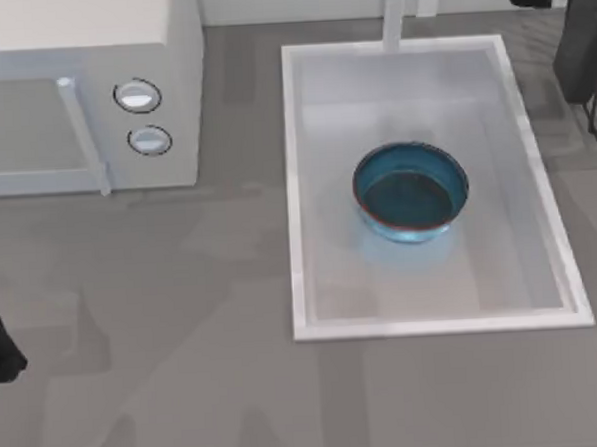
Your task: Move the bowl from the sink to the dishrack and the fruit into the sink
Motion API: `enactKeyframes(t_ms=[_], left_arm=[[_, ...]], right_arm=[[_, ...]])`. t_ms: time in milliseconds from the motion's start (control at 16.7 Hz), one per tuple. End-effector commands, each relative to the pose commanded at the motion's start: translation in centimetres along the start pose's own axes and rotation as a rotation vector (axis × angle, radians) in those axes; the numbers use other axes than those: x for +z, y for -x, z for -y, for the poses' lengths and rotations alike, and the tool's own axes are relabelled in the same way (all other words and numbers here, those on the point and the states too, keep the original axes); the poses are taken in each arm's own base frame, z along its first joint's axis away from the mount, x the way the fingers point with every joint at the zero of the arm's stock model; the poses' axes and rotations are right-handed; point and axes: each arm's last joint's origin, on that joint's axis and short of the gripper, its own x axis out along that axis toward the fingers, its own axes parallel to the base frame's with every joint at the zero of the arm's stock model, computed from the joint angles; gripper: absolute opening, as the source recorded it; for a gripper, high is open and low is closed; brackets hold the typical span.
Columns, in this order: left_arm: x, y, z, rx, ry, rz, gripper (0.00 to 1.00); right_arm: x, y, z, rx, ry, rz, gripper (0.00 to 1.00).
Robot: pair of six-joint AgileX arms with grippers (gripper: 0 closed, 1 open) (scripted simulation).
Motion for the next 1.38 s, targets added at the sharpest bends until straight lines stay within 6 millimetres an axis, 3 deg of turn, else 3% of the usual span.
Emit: enactKeyframes(t_ms=[120, 300, 480, 660, 900, 1380], left_arm=[[0.0, 0.0, 0.0, 0.000, 0.000, 0.000, 1.00], [0.0, 0.0, 0.0, 0.000, 0.000, 0.000, 1.00], [0.0, 0.0, 0.0, 0.000, 0.000, 0.000, 1.00], [0.0, 0.0, 0.0, 0.000, 0.000, 0.000, 1.00], [0.0, 0.0, 0.0, 0.000, 0.000, 0.000, 1.00], [0.0, 0.0, 0.0, 0.000, 0.000, 0.000, 1.00]], right_arm=[[1.6, -4.3, -2.6, -0.019, -0.012, -0.106, 1.00], [1.7, -11.0, -6.6, -0.051, -0.014, -0.258, 1.00], [-0.5, -16.7, -10.3, -0.083, 0.003, -0.392, 1.00], [-3.4, -20.8, -13.0, -0.107, 0.029, -0.494, 1.00], [-5.8, -23.1, -14.9, -0.120, 0.054, -0.557, 1.00], [-6.1, -23.9, -14.8, -0.123, 0.053, -0.561, 1.00]])
